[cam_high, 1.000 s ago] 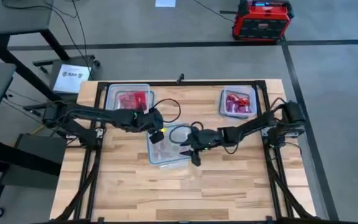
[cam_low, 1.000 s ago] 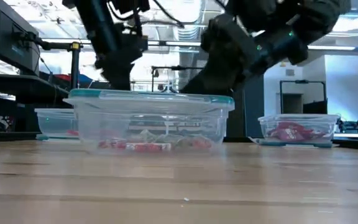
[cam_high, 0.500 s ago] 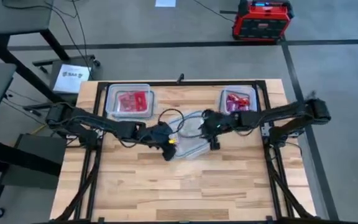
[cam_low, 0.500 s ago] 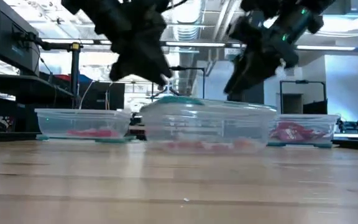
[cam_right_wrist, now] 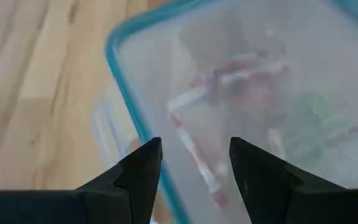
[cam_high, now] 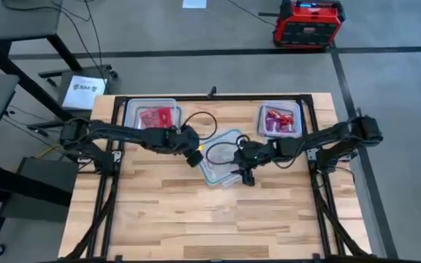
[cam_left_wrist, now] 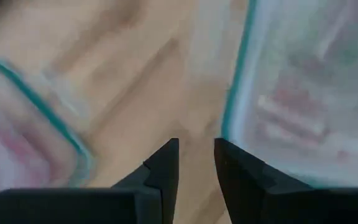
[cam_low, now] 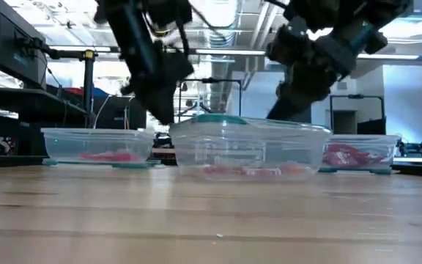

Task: Sort candy
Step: Close the center transparent bin

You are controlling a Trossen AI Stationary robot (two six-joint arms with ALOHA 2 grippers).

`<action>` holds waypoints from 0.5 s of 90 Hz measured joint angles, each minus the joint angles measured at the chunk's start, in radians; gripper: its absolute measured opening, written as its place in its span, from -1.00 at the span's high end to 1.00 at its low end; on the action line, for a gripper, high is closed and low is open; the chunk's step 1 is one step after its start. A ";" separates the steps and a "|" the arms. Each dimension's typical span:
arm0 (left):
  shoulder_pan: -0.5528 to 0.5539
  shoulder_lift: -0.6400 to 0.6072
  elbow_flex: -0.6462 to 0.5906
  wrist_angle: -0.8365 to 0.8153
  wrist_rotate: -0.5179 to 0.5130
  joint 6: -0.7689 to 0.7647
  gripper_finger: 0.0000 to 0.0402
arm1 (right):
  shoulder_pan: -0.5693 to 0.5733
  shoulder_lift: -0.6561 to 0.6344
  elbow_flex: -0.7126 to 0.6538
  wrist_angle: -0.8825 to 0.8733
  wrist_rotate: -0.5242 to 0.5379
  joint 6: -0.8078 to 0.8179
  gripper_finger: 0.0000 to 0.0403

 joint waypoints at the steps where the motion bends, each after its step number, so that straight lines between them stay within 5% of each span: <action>1: 0.000 0.004 0.000 0.004 0.007 0.000 0.57 | 0.000 0.005 0.000 0.001 0.000 0.000 0.11; 23: -0.114 0.033 0.000 0.067 0.197 -0.106 0.57 | -0.007 -0.016 -0.006 -0.060 0.007 -0.151 0.11; 36: -0.205 0.042 0.000 0.215 0.215 -0.160 0.57 | -0.022 -0.085 -0.008 -0.119 0.029 -0.312 0.11; 45: -0.244 0.040 0.010 0.235 0.215 -0.186 0.57 | -0.039 -0.125 -0.008 -0.119 0.033 -0.266 0.11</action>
